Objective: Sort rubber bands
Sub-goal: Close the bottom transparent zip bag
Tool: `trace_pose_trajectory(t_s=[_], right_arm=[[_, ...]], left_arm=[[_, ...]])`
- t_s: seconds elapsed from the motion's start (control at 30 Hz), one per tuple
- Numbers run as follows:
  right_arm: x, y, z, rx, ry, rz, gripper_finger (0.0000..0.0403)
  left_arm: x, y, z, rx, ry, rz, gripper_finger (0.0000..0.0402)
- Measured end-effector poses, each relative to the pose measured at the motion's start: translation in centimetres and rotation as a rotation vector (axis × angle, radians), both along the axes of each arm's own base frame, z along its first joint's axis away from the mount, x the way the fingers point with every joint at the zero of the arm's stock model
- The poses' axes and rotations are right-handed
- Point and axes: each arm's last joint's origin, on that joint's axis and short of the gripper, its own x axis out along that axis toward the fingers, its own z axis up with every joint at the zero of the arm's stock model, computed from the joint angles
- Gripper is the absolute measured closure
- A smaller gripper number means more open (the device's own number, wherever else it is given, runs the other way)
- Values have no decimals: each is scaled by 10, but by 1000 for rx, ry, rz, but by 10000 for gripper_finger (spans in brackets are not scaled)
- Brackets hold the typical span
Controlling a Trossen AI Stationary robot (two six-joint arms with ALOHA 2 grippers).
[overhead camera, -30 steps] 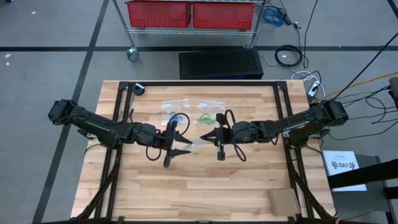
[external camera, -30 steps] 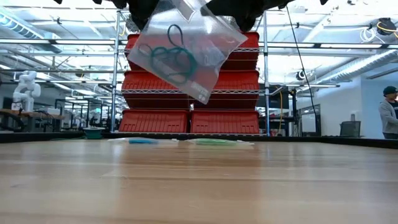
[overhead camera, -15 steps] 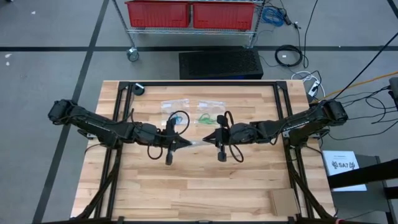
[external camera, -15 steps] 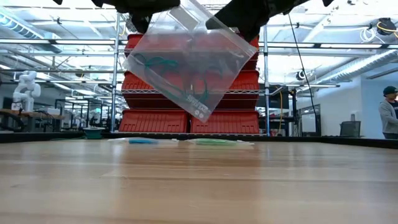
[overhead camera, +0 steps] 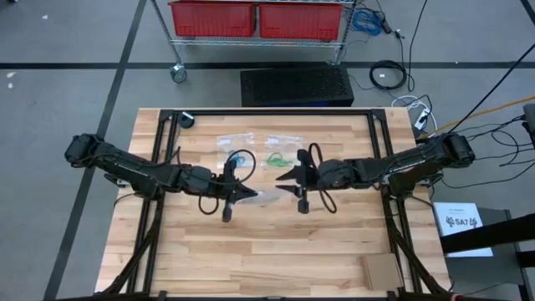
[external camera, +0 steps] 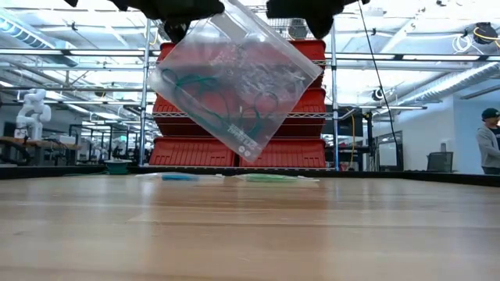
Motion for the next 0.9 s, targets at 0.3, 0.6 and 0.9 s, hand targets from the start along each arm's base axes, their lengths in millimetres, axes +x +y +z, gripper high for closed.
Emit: trace_pose_trajectory(t_s=[0.3, 0.6, 0.9], right_arm=[[15, 4, -4, 12, -89, 53, 266], [44, 6, 1, -37, -16, 59, 266], [55, 3, 3, -46, 70, 38, 314]], left_arm=[[1, 3, 0, 3, -3, 28, 400], [1, 5, 0, 2, -3, 38, 401], [1, 5, 0, 2, -1, 38, 401]])
